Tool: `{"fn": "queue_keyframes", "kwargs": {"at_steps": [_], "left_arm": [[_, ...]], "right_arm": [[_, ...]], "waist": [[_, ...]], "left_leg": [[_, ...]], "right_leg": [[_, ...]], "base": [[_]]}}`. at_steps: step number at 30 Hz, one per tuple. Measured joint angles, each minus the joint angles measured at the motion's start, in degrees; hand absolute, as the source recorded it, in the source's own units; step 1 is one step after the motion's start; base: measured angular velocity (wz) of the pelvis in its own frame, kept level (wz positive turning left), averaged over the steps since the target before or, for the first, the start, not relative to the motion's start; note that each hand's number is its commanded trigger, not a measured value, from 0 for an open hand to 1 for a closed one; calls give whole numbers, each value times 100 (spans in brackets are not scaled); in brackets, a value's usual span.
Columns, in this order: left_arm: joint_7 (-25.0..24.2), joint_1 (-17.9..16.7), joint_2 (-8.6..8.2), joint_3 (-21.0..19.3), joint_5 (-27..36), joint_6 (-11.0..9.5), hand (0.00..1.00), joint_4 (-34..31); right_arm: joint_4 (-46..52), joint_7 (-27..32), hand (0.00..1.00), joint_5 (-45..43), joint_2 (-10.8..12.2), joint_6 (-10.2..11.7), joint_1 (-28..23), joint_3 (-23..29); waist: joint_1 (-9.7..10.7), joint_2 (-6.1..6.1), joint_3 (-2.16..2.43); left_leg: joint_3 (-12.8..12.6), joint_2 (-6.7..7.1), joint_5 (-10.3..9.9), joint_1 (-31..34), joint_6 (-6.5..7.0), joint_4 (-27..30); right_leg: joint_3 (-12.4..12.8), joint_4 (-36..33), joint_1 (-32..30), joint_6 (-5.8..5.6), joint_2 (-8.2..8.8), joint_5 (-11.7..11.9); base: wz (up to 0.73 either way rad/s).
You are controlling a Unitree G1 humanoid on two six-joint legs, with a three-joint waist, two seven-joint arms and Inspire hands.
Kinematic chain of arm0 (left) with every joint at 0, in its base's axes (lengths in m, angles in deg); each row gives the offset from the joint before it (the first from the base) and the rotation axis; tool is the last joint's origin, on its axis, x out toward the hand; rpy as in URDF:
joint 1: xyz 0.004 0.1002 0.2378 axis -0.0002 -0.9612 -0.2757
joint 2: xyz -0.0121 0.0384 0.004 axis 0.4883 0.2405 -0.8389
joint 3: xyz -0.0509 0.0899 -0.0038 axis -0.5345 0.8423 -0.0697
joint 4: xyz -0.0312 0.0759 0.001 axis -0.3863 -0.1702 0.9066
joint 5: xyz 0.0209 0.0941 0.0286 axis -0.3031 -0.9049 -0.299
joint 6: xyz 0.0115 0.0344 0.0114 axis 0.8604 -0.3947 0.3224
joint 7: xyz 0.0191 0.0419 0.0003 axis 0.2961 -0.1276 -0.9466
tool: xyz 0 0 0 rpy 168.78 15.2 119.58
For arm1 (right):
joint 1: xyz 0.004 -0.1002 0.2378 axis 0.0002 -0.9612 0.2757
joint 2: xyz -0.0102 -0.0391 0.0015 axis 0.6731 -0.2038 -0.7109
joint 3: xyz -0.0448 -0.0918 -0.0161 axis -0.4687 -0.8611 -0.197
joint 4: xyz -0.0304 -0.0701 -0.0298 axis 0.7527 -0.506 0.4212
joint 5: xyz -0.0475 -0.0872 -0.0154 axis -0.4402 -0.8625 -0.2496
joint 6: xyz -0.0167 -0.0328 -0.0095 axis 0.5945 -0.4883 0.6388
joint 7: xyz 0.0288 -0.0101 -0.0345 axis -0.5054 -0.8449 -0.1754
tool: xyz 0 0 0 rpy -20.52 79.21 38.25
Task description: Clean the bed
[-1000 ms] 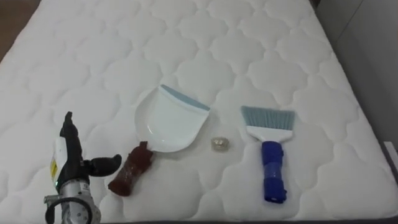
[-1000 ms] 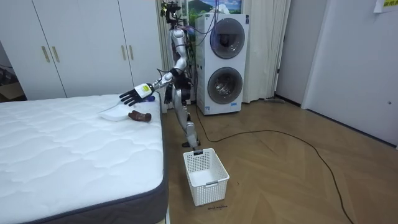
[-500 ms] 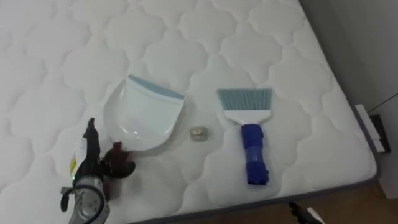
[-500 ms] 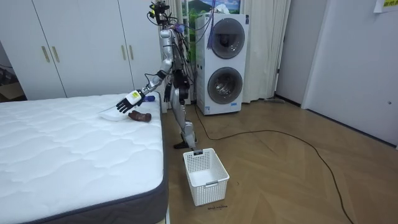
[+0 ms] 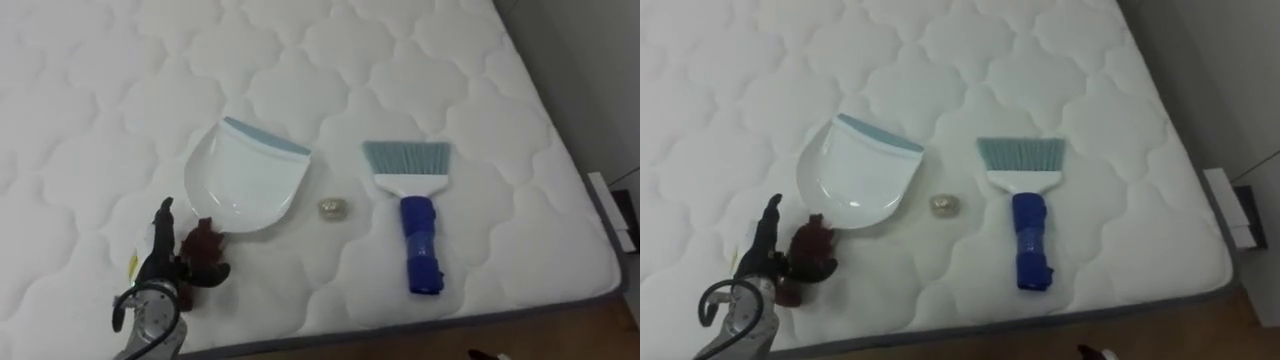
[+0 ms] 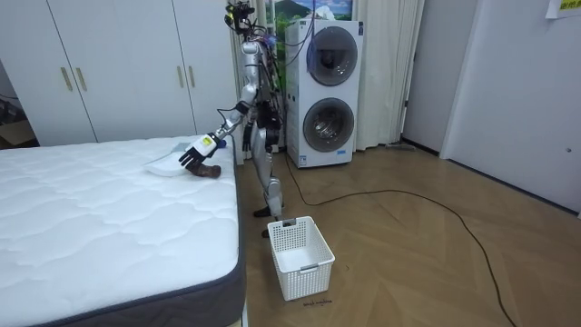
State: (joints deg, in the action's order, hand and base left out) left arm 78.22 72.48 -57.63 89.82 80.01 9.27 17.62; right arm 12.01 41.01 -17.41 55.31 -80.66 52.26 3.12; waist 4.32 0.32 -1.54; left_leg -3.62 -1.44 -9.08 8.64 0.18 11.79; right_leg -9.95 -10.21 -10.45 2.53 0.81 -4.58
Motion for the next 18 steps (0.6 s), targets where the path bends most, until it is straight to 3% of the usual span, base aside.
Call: {"fn": "queue_keyframes", "kwargs": {"at_steps": [3,18], "left_arm": [[114,142,1,2,-3,-18,0,177],[444,206,13,10,-6,-16,0,179]], "right_arm": [[-62,-3,0,37,0,3,85,-7],[-136,-138,0,217,-21,-1,188,-22]], "waist": [[10,21,2],[-8,17,1]], "left_leg": [[-4,4,1,108,0,2],[-71,8,19,330,7,172]], "right_leg": [[-62,-91,-138,21,18,-4],[45,-258,-371,22,38,-48]], "base": [[-1],[-1]]}}
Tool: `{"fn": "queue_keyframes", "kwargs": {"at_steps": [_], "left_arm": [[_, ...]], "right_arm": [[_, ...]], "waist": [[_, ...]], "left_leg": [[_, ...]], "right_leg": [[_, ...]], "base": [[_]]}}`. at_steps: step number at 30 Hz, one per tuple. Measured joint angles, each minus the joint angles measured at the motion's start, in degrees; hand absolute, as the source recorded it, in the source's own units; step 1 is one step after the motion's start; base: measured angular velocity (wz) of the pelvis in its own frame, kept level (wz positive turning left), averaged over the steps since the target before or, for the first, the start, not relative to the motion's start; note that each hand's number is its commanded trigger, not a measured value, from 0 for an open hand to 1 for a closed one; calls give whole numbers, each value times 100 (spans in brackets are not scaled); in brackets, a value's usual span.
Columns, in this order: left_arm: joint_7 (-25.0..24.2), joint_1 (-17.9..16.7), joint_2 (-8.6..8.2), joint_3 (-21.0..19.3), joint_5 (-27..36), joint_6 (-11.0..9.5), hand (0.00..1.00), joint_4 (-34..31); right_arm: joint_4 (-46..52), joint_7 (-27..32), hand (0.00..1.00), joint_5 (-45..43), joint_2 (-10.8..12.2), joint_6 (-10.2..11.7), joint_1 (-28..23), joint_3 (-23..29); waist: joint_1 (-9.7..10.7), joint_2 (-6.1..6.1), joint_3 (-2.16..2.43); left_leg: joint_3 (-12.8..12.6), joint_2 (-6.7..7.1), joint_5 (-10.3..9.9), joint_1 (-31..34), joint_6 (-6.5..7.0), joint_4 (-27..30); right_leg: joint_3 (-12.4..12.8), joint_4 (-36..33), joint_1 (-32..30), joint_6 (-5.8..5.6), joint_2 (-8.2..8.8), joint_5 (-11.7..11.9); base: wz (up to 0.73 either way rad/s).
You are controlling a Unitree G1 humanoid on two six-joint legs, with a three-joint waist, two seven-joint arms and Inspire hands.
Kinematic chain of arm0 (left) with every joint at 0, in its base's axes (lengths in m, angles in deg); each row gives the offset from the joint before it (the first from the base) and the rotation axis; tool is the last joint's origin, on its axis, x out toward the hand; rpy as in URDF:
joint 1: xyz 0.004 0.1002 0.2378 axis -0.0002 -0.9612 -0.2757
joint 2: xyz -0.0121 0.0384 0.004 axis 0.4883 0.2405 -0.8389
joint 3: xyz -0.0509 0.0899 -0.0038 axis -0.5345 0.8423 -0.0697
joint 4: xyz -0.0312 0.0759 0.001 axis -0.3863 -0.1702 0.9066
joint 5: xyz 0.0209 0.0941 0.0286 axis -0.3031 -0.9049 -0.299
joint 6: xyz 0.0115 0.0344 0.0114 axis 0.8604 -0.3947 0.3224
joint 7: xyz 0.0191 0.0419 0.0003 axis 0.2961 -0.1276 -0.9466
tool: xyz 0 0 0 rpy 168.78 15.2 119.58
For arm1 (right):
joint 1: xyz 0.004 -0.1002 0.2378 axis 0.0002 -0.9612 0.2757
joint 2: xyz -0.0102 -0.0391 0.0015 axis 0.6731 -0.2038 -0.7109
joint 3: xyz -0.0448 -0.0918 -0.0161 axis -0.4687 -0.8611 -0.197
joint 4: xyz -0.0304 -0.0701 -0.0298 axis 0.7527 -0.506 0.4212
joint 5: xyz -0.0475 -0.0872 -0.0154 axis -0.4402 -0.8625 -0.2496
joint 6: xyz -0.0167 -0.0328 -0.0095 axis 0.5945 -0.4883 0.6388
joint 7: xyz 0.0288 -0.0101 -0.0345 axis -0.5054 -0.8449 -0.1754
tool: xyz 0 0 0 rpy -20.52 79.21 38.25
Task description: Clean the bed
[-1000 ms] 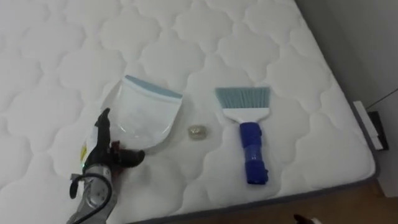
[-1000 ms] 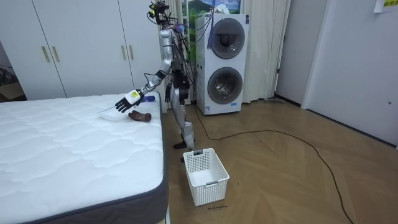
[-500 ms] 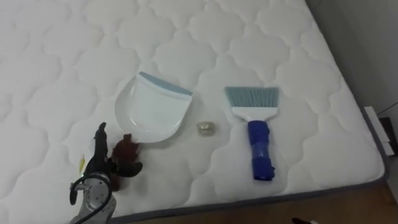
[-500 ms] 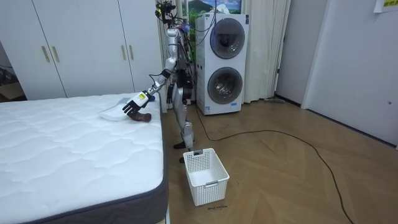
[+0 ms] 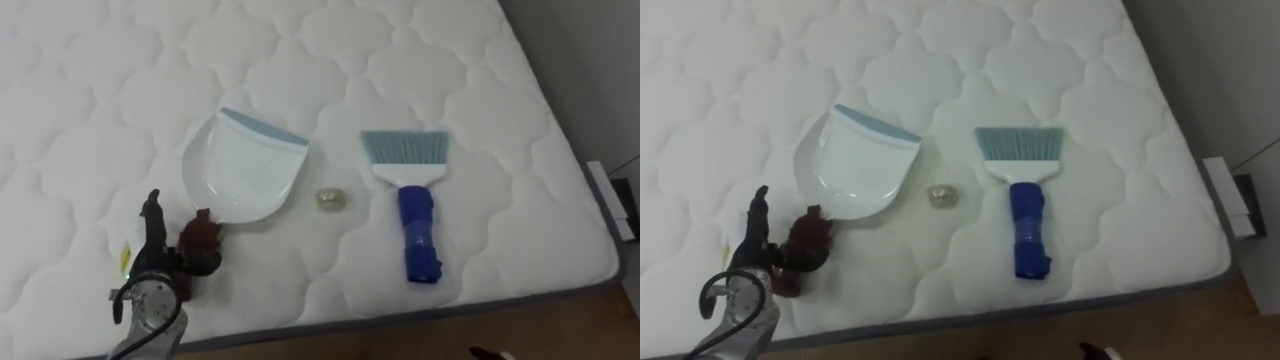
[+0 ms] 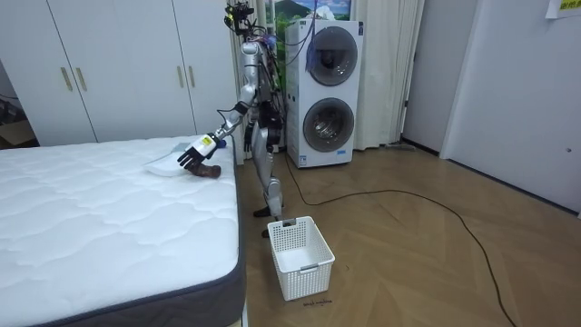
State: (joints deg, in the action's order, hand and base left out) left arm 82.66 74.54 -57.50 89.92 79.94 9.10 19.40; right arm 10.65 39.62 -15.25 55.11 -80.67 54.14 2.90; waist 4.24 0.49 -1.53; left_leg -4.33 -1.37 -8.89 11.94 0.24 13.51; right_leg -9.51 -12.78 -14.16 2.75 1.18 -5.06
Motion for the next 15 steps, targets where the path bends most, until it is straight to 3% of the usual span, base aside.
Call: {"fn": "queue_keyframes", "kwargs": {"at_steps": [4,8,12,15], "left_arm": [[1,89,11,0,-2,0,0,42],[1,366,11,-3,2,0,0,275],[-5,423,11,-4,2,0,0,291],[-11,514,23,-10,20,0,0,317]], "right_arm": [[-37,-41,0,-3,-18,-3,113,-102],[-35,-68,0,-6,-16,-3,178,-171],[-41,-61,0,12,-10,0,225,-172],[-39,-52,0,96,-12,6,217,-182]], "waist": [[3,-15,-9],[21,-86,-59],[28,-94,-70],[36,-91,-106]], "left_leg": [[-31,-3,0,143,0,66],[-38,-4,0,278,-1,161],[-36,-8,0,447,-2,255],[-42,-23,-2,678,-3,399]], "right_leg": [[10,-126,-190,20,17,-16],[-6,-318,-360,45,48,-80],[-29,-412,-523,61,63,-98],[-86,-451,-668,71,70,-95]], "base": [[-5],[2],[2],[13]]}}
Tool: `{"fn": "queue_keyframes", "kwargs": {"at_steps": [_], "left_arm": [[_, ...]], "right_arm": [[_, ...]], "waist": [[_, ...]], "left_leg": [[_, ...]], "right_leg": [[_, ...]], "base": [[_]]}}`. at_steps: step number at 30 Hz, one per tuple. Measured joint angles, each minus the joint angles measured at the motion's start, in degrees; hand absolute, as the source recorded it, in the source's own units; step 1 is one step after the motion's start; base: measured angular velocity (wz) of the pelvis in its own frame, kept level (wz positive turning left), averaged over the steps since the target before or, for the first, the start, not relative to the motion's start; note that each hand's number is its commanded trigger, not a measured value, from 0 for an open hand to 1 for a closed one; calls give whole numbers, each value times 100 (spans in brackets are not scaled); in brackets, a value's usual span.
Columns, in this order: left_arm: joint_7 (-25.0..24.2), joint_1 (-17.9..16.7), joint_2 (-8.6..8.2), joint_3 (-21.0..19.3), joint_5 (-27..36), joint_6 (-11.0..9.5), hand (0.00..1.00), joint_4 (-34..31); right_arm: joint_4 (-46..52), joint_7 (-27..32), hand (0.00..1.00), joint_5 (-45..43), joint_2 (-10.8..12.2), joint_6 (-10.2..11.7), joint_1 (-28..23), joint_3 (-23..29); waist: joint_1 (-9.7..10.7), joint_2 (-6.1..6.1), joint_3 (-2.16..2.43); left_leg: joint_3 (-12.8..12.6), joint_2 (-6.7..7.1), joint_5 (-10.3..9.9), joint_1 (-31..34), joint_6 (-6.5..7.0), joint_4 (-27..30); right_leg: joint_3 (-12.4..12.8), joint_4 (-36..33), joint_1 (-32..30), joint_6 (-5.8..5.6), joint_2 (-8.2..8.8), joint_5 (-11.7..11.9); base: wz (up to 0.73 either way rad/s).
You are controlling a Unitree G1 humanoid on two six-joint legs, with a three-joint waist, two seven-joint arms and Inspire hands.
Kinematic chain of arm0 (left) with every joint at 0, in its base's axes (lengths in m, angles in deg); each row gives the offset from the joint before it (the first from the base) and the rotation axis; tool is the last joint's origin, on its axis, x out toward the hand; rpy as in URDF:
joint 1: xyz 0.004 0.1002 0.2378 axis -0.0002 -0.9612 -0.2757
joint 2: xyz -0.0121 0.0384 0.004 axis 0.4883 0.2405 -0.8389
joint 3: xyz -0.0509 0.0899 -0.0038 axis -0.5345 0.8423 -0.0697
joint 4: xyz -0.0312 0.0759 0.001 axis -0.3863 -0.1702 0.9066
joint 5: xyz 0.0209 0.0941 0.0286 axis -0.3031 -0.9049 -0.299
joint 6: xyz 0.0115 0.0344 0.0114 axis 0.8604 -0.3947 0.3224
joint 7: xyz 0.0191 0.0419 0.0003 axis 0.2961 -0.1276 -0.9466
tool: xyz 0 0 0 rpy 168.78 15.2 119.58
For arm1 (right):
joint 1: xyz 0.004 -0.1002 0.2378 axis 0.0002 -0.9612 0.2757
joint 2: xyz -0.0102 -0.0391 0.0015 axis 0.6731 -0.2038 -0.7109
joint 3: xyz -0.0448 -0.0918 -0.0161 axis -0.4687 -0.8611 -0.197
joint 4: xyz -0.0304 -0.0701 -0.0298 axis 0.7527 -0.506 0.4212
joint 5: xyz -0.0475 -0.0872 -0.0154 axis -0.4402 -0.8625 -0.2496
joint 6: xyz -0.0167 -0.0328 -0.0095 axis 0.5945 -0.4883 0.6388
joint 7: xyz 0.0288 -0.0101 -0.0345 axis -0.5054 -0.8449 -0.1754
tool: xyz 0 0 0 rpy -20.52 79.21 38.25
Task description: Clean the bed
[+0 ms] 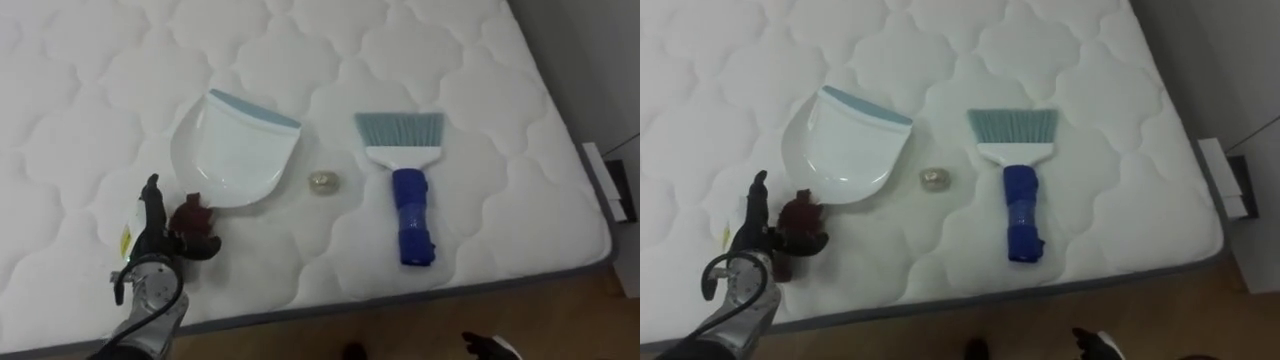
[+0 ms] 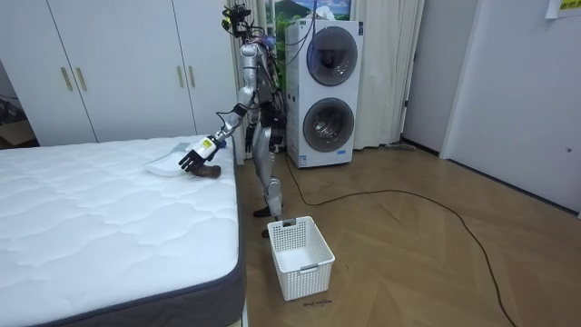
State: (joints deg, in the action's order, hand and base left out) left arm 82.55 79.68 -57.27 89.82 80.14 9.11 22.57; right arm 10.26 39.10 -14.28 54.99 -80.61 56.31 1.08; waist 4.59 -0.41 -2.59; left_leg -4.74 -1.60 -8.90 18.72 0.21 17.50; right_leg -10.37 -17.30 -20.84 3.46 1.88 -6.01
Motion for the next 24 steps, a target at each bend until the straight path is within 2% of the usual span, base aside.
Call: {"fn": "queue_keyframes", "kwargs": {"at_steps": [4,7,8,15,24], "left_arm": [[-8,138,8,2,127,2,0,173],[-11,258,25,4,150,2,0,204],[-8,366,46,5,150,2,0,269],[3,627,110,4,187,7,0,510],[-6,726,155,12,192,19,0,824]], "right_arm": [[4,54,0,103,-23,5,44,-211],[27,62,0,99,-30,5,52,-219],[29,67,0,100,-34,5,87,-245],[103,161,0,92,-50,0,128,-431],[236,190,0,106,-45,-5,132,-441]], "waist": [[-6,-2,-13],[2,-9,-57],[2,-11,-99],[32,4,-118],[91,-19,-131]], "left_leg": [[7,-10,0,231,0,95],[5,-14,0,421,0,208],[3,-3,0,496,0,247],[1,7,-3,900,0,541],[-50,19,-59,1014,-10,787]], "right_leg": [[-65,-70,-213,23,17,8],[-99,-209,-380,40,44,-41],[-98,-303,-474,45,61,-66],[-121,-620,-872,97,124,-169],[-80,-1038,-1103,141,205,-305]], "base": [[5],[12],[5],[5],[0]]}}
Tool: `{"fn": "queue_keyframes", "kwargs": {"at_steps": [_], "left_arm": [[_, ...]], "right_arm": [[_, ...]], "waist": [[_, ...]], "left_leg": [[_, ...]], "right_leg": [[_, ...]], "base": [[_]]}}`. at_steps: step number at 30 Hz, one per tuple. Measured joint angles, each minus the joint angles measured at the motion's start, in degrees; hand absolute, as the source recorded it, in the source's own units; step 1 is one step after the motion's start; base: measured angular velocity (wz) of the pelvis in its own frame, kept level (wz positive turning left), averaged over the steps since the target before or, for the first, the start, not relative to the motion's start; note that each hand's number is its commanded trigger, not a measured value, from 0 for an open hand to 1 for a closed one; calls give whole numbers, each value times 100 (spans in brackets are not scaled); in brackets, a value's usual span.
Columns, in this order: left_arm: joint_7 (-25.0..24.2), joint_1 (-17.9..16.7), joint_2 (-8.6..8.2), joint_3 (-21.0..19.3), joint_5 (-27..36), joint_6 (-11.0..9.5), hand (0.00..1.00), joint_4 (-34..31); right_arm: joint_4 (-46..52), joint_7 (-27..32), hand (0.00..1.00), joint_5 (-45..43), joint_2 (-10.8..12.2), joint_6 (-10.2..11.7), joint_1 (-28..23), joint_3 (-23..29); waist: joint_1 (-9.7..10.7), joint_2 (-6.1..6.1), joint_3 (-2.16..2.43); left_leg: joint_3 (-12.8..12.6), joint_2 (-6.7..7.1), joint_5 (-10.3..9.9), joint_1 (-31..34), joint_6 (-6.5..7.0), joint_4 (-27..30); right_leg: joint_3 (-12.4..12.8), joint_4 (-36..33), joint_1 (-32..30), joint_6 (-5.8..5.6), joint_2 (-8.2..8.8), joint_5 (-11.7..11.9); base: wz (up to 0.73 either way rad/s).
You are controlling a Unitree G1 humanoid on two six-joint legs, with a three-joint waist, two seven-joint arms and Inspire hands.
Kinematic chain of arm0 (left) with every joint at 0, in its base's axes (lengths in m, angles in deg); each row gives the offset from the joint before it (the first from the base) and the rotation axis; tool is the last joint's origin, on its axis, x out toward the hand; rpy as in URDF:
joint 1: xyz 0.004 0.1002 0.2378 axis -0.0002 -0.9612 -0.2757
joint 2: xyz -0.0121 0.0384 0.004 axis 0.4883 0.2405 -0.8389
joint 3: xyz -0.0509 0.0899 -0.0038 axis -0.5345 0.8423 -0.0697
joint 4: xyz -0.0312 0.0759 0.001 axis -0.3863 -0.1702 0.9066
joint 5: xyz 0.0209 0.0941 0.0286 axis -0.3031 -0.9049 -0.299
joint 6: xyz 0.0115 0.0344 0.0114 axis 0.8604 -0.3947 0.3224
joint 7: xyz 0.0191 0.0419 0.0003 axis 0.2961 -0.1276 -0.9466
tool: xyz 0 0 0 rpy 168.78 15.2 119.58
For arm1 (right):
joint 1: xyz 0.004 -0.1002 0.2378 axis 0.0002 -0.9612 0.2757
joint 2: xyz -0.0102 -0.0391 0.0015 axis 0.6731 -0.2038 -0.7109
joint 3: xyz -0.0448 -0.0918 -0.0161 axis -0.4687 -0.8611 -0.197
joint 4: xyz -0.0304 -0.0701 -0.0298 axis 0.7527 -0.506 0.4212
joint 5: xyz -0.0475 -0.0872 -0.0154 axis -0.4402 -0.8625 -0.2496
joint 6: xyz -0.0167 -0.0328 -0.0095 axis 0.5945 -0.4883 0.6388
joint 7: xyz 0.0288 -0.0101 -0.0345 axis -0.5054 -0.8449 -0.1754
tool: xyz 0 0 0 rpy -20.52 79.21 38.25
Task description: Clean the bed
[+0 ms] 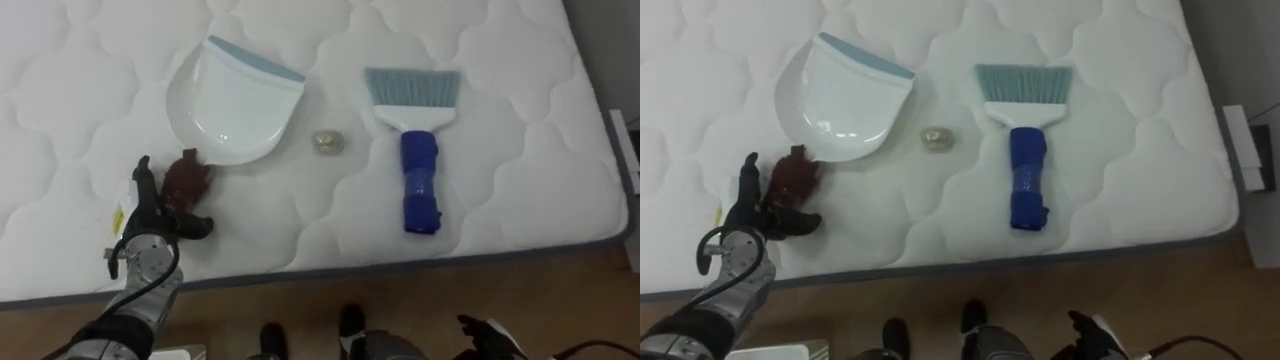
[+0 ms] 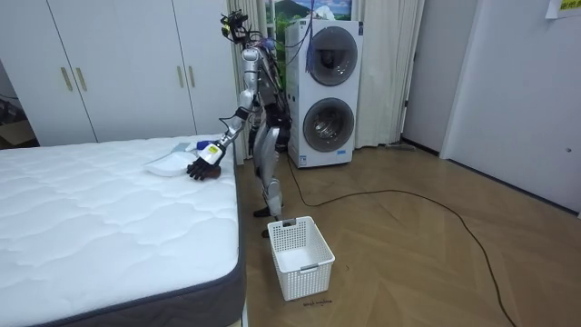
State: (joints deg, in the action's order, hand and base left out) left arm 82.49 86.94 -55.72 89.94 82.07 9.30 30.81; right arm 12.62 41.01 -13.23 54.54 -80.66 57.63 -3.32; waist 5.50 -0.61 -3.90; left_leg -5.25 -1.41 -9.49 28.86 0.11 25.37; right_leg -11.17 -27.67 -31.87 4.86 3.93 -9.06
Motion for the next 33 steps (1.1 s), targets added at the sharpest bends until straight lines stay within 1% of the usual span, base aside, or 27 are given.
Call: {"fn": "queue_keyframes", "kwargs": {"at_steps": [2,4,7,8,10,12,13,14,16,18,20,22,23,24,25,26,29,32,33], "left_arm": [[0,62,25,0,1,1,0,106],[0,152,45,-3,6,1,0,172],[2,272,64,-12,6,5,0,200],[6,341,93,-7,-9,11,0,213],[18,424,178,-8,-38,21,0,236],[38,463,284,-4,-46,104,0,237],[38,506,298,-2,-45,135,0,250],[38,523,307,1,-45,142,0,252],[36,558,374,5,-45,163,0,274],[35,566,421,7,-45,171,0,294],[35,611,429,16,-42,175,0,293],[35,685,434,30,-41,205,0,295],[35,725,437,74,-41,217,65,296],[34,742,440,132,-44,217,89,302],[33,751,440,143,-44,217,100,306],[12,790,440,157,-44,217,100,346],[-58,836,442,176,-46,237,100,373],[-119,845,499,268,-43,254,100,373],[-87,856,568,306,-38,259,100,372]], "right_arm": [[16,-4,0,10,3,-1,-2,0],[20,-19,0,53,12,-3,-8,-28],[22,-31,0,16,23,-38,-16,-46],[30,-29,0,6,21,-64,-11,-46],[45,-24,0,-45,18,-69,-2,-48],[47,-15,0,-57,-17,-73,10,-157],[43,-15,0,-60,-47,-88,3,-221],[43,-15,0,-61,-49,-112,3,-223],[43,-18,0,-105,-47,-164,-29,-225],[42,-15,0,-182,-57,-187,-28,-228],[43,-15,0,-229,-63,-195,-27,-251],[45,-17,0,-242,-63,-202,-27,-268],[45,-17,0,-243,-64,-204,-27,-275],[46,-18,0,-248,-64,-202,-25,-279],[47,-22,0,-254,-64,-201,-20,-286],[48,-30,0,-259,-64,-202,-15,-335],[47,-64,0,-272,-64,-240,-15,-420],[45,-87,0,-307,-64,-249,-18,-431],[46,-87,0,-302,-65,-267,-20,-431]], "waist": [[42,-2,-1],[70,-23,-14],[89,-28,-16],[96,-32,-18],[139,-50,-25],[217,-52,-29],[239,-55,-32],[249,-50,-35],[329,-47,-37],[365,-37,-43],[364,-28,-47],[365,12,-73],[366,38,-89],[366,62,-103],[366,74,-111],[367,88,-119],[370,89,-120],[380,89,-120],[392,89,-119]], "left_leg": [[0,-8,-16,42,-1,73],[-4,-12,-49,112,0,190],[-7,-35,-100,258,2,342],[-8,-49,-179,330,-3,372],[-35,-85,-206,473,-2,493],[-55,-107,-262,657,-4,657],[-65,-123,-289,747,-4,744],[-61,-136,-308,782,-6,797],[-50,-206,-370,876,-8,975],[-47,-237,-440,905,-9,1050],[-48,-249,-447,965,-1,1094],[-50,-277,-463,1029,10,1166],[-50,-281,-484,1045,10,1221],[-58,-282,-497,1042,21,1241],[-64,-281,-497,1041,22,1240],[-70,-280,-498,1043,23,1240],[-85,-272,-499,1058,26,1252],[-89,-267,-500,1078,25,1250],[-91,-277,-500,1079,25,1248]], "right_leg": [[1,-50,-29,5,1,-7],[21,-169,-99,16,10,-29],[23,-280,-224,25,5,-43],[30,-351,-306,34,-2,-48],[47,-452,-447,45,-7,-50],[68,-572,-629,66,-18,-60],[74,-636,-715,77,-19,-67],[67,-649,-735,80,-27,-68],[19,-704,-750,107,-59,-89],[10,-724,-755,108,-81,-99],[-1,-732,-795,108,-82,-99],[-24,-755,-822,107,-86,-98],[-24,-802,-832,97,-82,-105],[-12,-821,-832,91,-81,-112],[-8,-825,-833,90,-77,-112],[-5,-840,-844,89,-67,-113],[17,-909,-897,87,-40,-137],[19,-923,-931,93,-38,-144],[14,-923,-932,96,-36,-146]], "base": [[-4],[0],[0],[-4],[-6],[-10],[-9],[-7],[-2],[-2],[-2],[5],[0],[0],[-3],[0],[0],[0],[0]]}}
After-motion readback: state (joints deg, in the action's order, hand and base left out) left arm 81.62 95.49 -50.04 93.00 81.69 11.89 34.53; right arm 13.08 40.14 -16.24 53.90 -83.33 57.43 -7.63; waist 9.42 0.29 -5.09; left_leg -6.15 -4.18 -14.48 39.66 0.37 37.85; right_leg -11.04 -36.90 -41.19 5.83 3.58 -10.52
